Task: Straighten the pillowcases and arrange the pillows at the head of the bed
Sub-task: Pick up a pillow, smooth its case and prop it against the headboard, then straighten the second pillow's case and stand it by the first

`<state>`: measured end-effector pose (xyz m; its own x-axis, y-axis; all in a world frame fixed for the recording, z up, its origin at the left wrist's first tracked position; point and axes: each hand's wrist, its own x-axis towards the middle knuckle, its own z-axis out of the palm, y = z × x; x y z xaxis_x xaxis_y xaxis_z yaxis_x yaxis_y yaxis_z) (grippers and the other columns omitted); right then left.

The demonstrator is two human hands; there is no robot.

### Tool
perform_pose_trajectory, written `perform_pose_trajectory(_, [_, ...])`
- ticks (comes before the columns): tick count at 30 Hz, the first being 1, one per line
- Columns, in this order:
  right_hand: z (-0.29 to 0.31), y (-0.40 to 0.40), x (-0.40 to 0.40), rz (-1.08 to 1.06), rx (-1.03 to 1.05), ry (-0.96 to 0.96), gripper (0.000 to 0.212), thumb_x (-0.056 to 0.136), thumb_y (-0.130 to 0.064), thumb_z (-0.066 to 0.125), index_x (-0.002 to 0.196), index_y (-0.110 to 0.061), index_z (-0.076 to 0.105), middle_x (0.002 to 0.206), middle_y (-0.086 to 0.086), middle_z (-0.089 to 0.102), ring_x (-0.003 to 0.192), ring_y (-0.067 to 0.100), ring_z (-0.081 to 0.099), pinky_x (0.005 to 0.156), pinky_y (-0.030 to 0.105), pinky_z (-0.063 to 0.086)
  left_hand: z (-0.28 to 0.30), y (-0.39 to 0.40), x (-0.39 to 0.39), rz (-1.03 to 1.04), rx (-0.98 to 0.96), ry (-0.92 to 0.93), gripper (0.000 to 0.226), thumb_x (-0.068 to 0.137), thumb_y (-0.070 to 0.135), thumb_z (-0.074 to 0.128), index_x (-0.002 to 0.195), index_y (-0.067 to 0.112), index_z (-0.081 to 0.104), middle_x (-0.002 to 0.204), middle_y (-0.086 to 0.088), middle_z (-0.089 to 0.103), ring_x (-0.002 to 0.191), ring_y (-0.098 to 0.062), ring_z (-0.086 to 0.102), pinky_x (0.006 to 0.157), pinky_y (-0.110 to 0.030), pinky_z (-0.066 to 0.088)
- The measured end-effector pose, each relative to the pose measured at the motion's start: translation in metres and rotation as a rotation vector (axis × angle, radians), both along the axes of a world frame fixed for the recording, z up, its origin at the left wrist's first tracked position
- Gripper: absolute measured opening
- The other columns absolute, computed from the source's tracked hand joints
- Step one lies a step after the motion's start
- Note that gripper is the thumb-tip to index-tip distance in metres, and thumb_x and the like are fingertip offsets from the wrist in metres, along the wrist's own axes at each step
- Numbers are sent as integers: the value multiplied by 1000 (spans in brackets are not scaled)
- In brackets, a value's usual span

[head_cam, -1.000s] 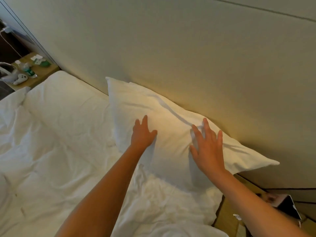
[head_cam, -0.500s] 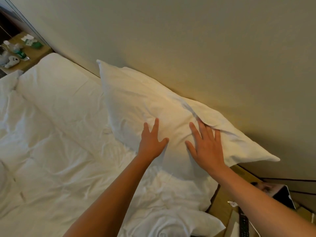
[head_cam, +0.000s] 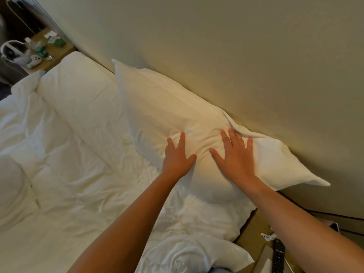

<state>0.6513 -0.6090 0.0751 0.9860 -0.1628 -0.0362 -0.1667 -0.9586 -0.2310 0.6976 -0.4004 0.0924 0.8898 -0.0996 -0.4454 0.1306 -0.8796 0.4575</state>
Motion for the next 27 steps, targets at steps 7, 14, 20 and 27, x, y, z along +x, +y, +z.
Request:
perform_pose_trajectory(7, [19, 2, -12, 57, 18, 69, 72, 105, -64, 30, 164, -22, 26, 172, 10, 25, 159, 27, 21, 128, 57, 14, 17, 22, -38, -33, -107, 138, 86, 96, 53, 59, 164, 28, 13, 166, -12, 30, 149, -32, 34, 118, -43, 32])
perform_pose_trajectory(14, [43, 40, -61, 333, -80, 68, 71, 103, -41, 52, 164, -15, 26, 172, 11, 21, 160, 30, 18, 128, 53, 19, 31, 88, -141, 75, -134, 236, 61, 98, 50, 57, 152, 25, 44, 153, -7, 51, 137, -27, 52, 112, -43, 44])
perform_pose_trajectory(20, [48, 153, -146, 565, -54, 215, 74, 103, -46, 50, 165, -19, 21, 172, 9, 22, 159, 27, 19, 129, 48, 20, 43, 201, -292, 273, -51, 234, 55, 98, 51, 57, 146, 25, 51, 145, -6, 58, 126, -23, 59, 99, -34, 47])
perform_pose_trajectory(27, [60, 335, -321, 975, -6, 248, 68, 101, -42, 58, 160, -18, 35, 160, 6, 47, 146, 26, 44, 120, 40, 37, 56, 338, -549, 657, -32, 184, 56, 99, 51, 54, 147, 23, 48, 144, -7, 58, 127, -24, 59, 100, -37, 48])
